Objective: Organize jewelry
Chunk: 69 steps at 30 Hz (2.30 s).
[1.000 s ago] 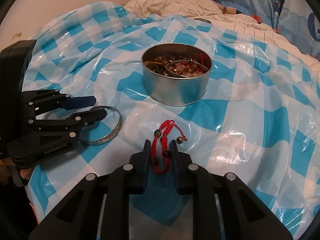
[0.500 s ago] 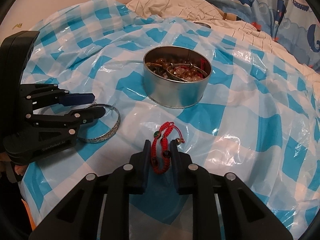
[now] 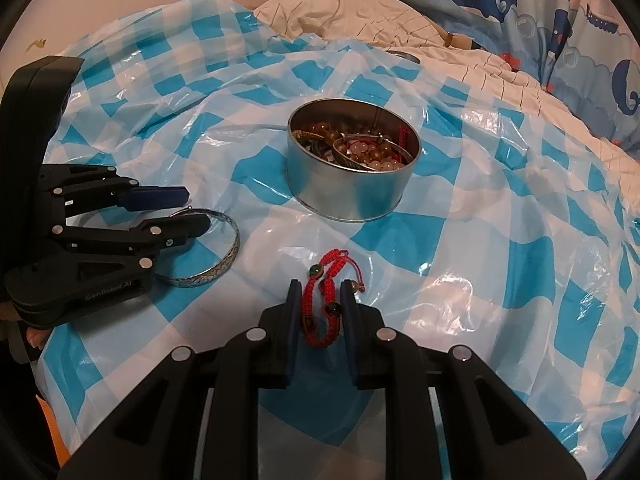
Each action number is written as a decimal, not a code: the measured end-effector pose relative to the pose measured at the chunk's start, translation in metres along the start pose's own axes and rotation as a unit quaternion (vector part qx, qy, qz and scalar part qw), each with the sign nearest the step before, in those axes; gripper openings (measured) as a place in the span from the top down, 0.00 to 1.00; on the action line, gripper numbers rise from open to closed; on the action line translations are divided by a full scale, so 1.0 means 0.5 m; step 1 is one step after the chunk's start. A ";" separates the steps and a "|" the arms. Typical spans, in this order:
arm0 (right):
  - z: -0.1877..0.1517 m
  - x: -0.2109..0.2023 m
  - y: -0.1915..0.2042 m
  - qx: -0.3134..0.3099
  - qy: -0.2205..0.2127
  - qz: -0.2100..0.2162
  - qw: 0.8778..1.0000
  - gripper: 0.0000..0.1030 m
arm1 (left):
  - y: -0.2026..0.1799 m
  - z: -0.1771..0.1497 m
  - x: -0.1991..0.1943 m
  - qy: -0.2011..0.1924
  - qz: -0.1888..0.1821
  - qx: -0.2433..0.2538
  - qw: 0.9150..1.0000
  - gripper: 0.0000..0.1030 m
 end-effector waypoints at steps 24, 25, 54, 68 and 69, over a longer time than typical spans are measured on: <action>-0.005 0.013 -0.008 0.016 0.008 0.008 1.000 0.53 | 0.003 0.004 -0.001 -0.001 0.003 0.003 1.000 0.55; -0.005 0.014 -0.008 0.016 0.009 0.009 1.000 0.53 | 0.004 0.005 0.000 -0.001 0.004 0.004 1.000 0.54; -0.011 0.023 0.001 0.016 0.014 0.020 1.000 0.68 | -0.002 0.002 0.002 0.000 0.017 0.017 1.000 0.40; 0.000 -0.003 -0.009 0.029 -0.008 0.030 0.999 0.88 | -0.008 0.002 -0.006 -0.018 -0.011 0.018 1.000 0.89; 0.002 -0.005 -0.010 0.030 -0.010 0.029 0.999 0.88 | -0.007 0.002 -0.007 -0.020 -0.010 0.017 1.000 0.90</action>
Point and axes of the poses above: each gripper's, at about its wrist camera, not at the fingertips, and x roughly the way its jaws point, y to its left, z to its top, the point moved 3 cm from there along x, roughly the way its jaws point, and after that the axes turned 3 degrees about x, right-handed, at the moved point
